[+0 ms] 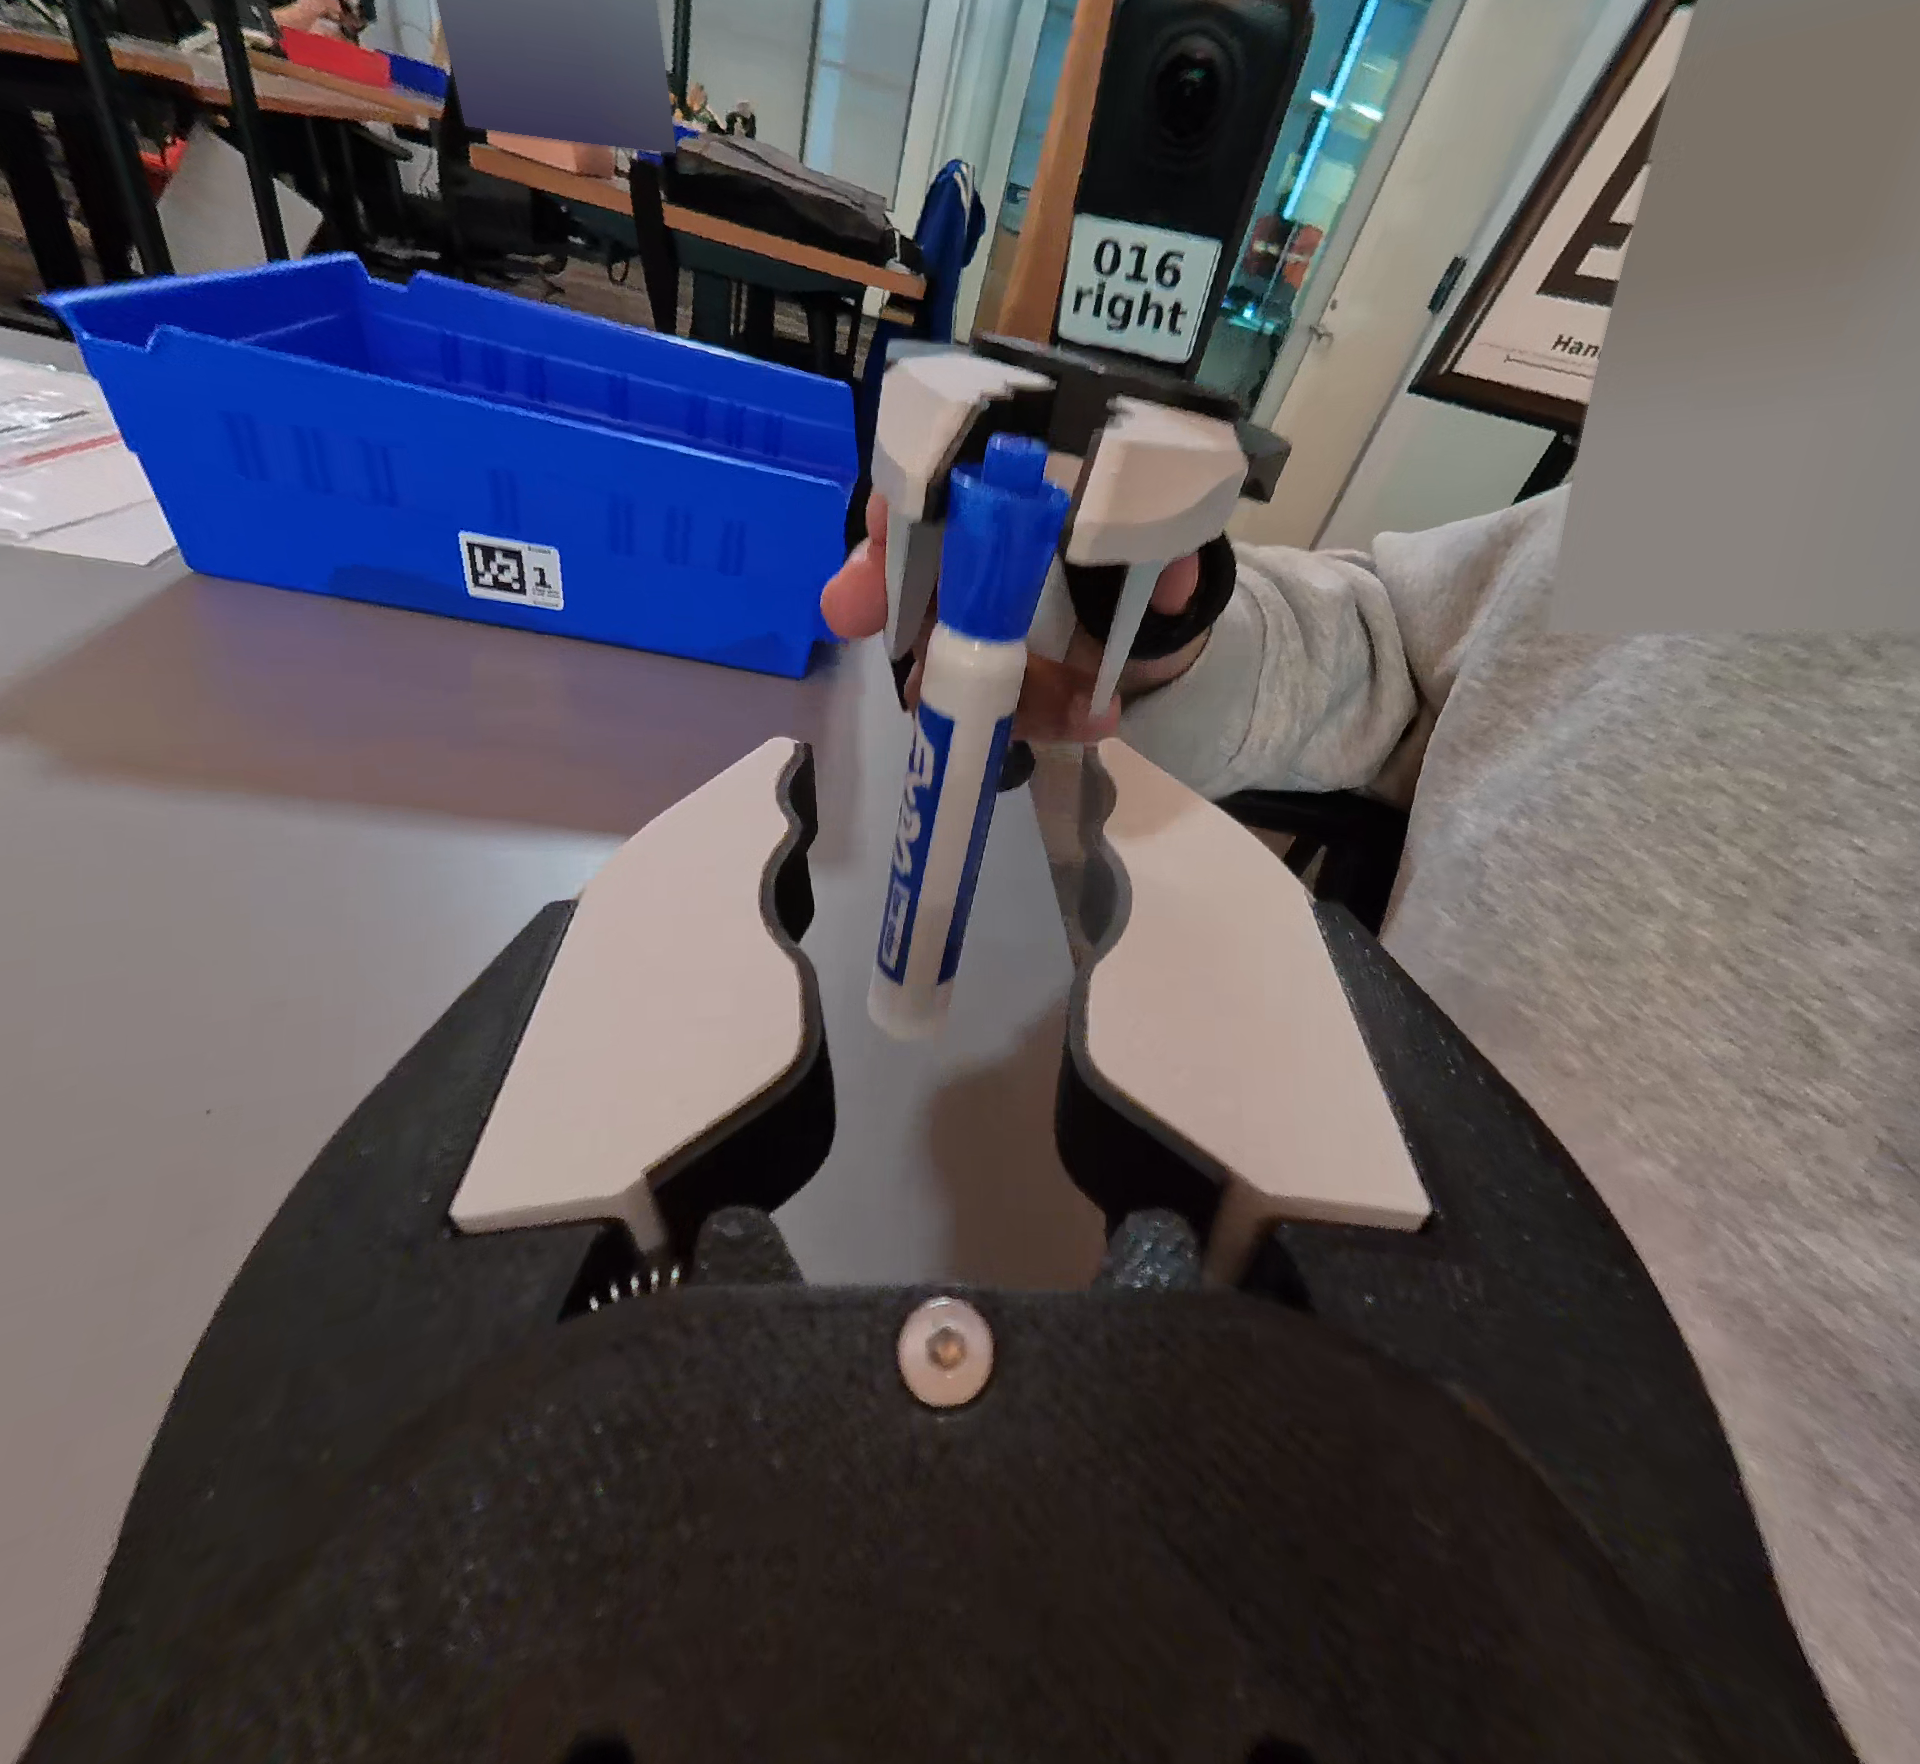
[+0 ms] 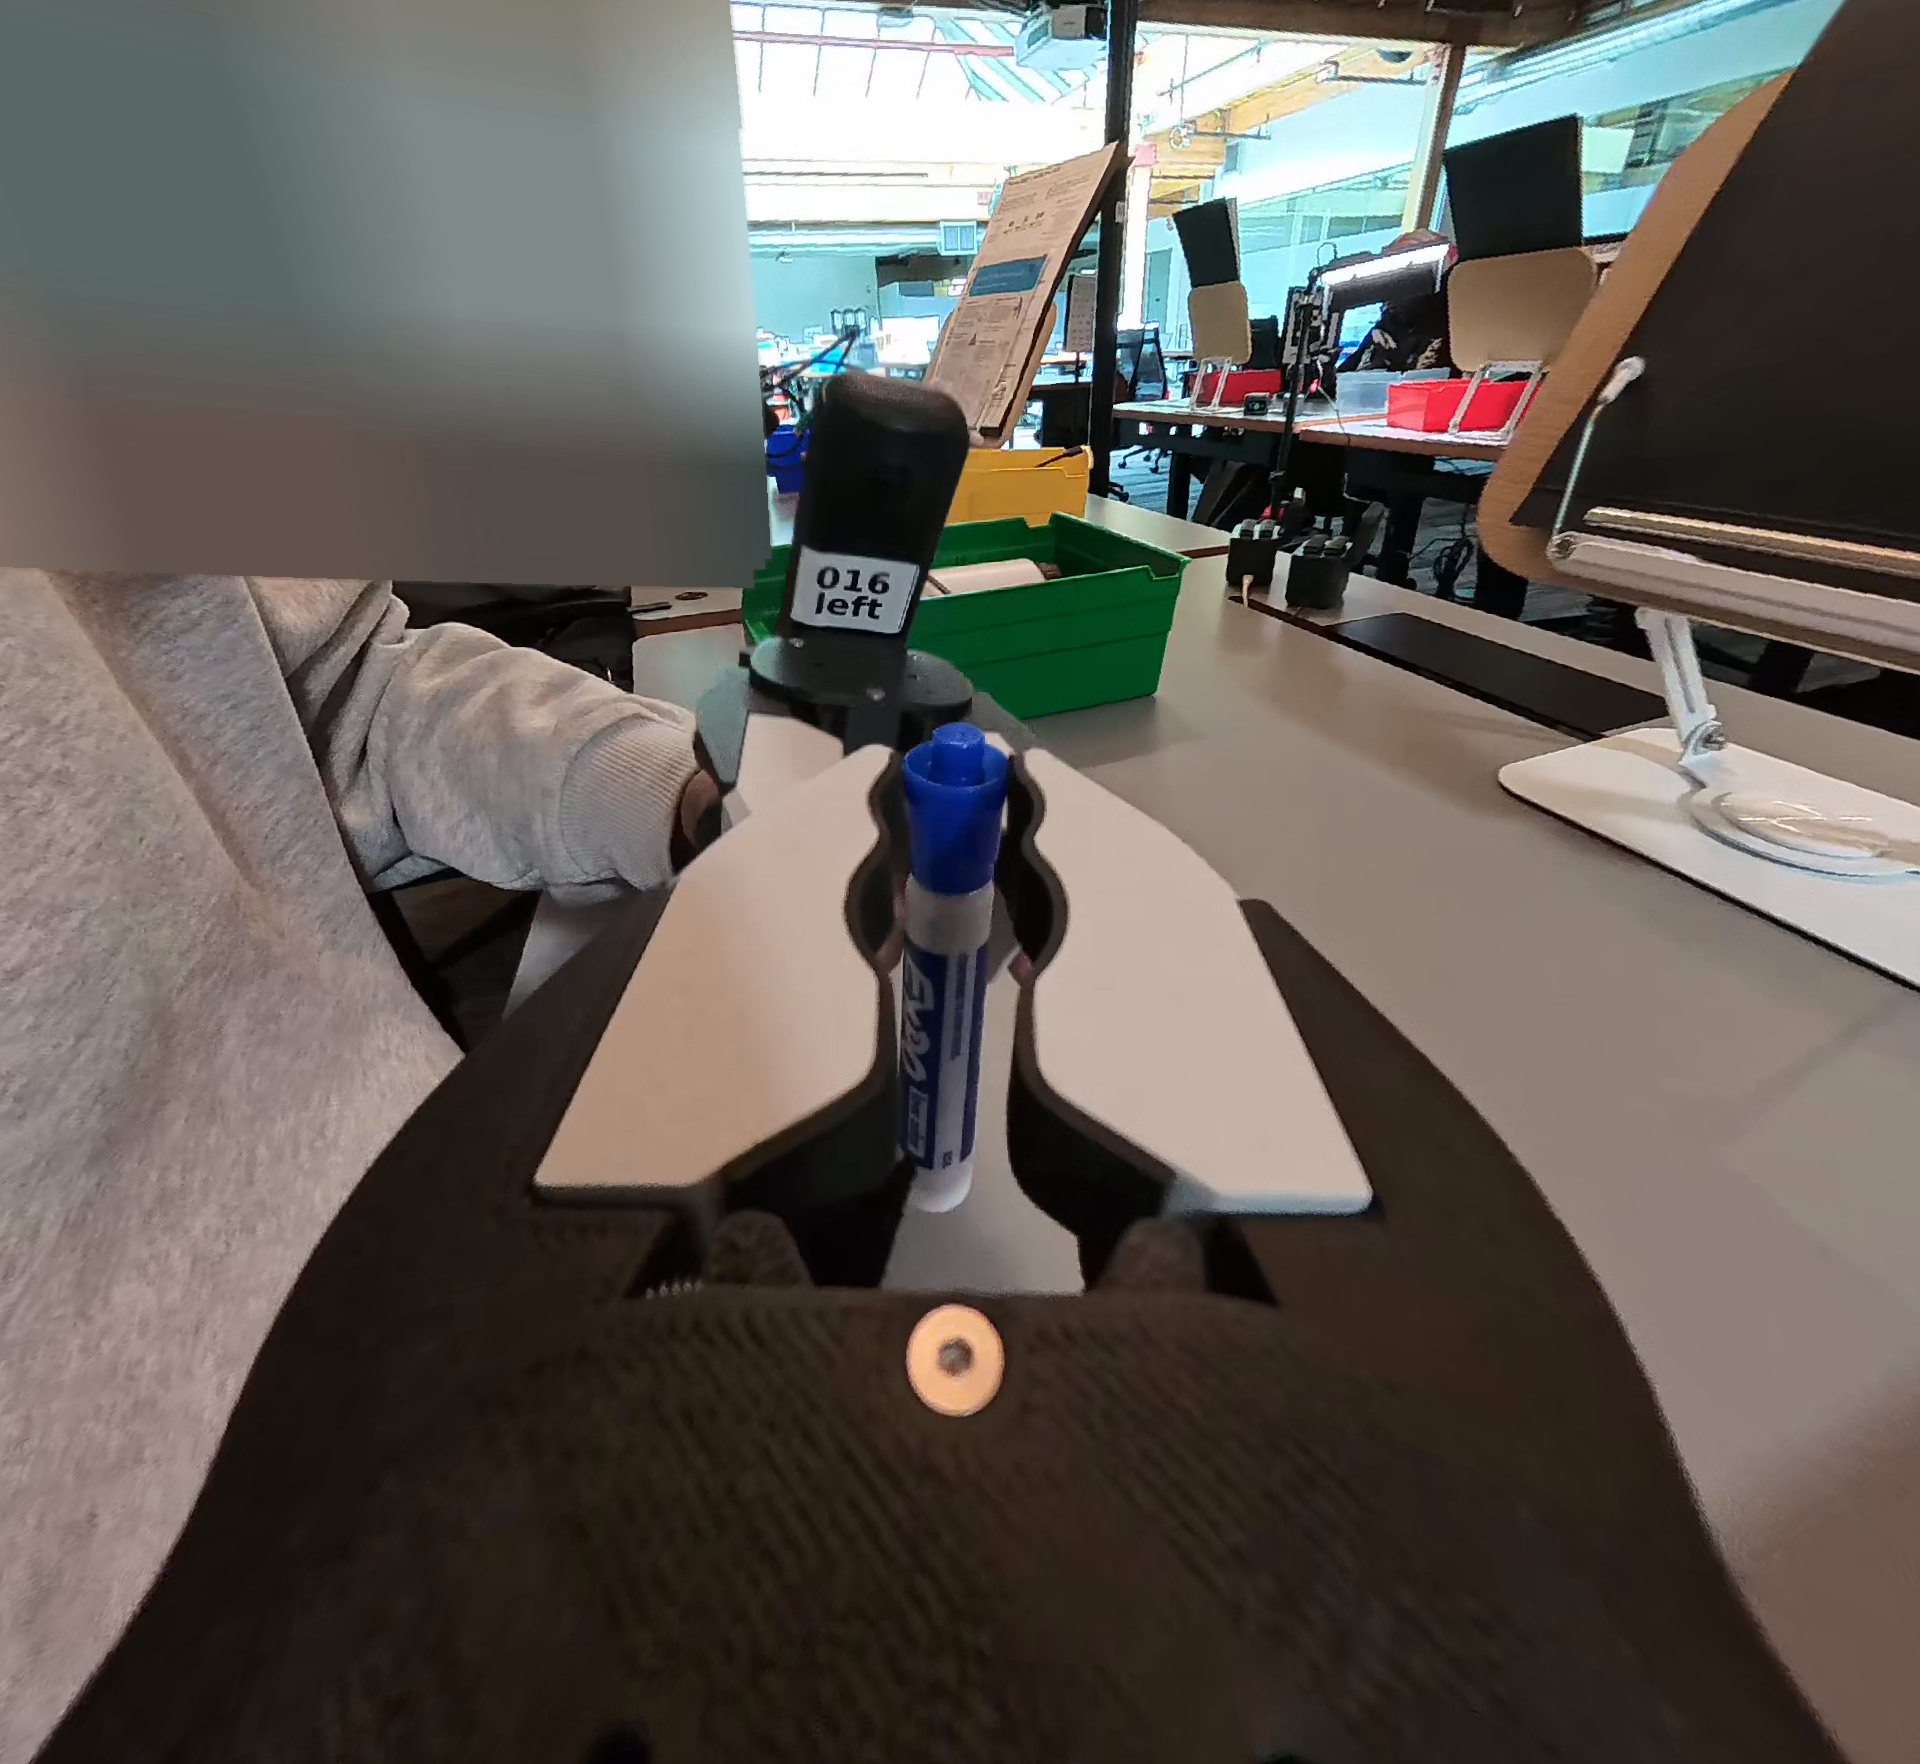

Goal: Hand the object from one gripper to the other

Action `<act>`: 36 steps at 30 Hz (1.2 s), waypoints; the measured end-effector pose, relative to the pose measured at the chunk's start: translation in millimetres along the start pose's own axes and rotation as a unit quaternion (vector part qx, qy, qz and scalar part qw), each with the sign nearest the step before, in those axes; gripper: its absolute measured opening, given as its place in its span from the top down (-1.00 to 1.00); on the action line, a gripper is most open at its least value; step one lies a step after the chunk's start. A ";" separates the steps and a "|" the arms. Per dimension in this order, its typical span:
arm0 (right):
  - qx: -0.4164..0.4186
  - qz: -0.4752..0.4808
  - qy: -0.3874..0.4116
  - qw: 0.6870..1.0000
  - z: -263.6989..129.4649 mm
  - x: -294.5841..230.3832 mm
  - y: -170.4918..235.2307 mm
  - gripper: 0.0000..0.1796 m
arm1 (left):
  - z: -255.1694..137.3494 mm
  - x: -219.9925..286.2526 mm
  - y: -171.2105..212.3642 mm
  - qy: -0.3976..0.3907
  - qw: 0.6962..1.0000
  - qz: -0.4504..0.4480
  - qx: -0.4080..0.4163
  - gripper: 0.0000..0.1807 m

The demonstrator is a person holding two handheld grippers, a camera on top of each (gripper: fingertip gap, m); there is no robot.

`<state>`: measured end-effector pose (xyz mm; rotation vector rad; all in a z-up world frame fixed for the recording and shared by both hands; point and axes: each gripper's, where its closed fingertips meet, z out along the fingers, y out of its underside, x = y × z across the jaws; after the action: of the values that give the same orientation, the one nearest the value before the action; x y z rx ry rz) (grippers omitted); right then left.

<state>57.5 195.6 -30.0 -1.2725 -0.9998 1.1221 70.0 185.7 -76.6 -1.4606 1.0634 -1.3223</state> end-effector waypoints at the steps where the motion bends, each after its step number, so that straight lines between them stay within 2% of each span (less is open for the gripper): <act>1: 0.004 0.002 0.002 1.000 -1.8 1.6 -1.7 0.79 | 0.5 -1.7 4.0 -0.001 1.000 0.000 -0.008 0.45; 5: 0.017 0.014 0.005 1.000 -6.1 5.8 -7.2 0.79 | 2.5 -5.7 15.2 -0.003 1.000 -0.003 -0.021 0.46; 14: 0.001 0.020 -0.009 1.000 1.4 -1.6 1.8 0.79 | 7.1 1.1 13.5 -0.001 1.000 0.000 -0.013 0.61; 20: -0.007 0.013 -0.013 1.000 5.3 -6.1 4.9 0.78 | 6.1 4.7 12.7 0.012 1.000 -0.001 -0.011 0.78; 26: -0.005 0.021 -0.015 1.000 6.4 -5.6 6.2 0.79 | 7.0 7.5 14.4 0.014 1.000 0.014 -0.020 0.79; 29: -0.007 0.008 -0.002 1.000 6.4 -1.3 7.4 0.63 | 6.5 7.0 13.9 0.012 1.000 0.017 -0.021 0.79; 36: -0.014 0.009 0.014 1.000 -0.4 12.3 12.5 0.62 | -2.0 0.6 2.5 -0.005 1.000 0.026 -0.015 0.79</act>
<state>59.4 207.2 -43.0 -1.3193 -0.9875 1.1043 67.9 184.3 -78.8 -1.4504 1.1132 -1.2663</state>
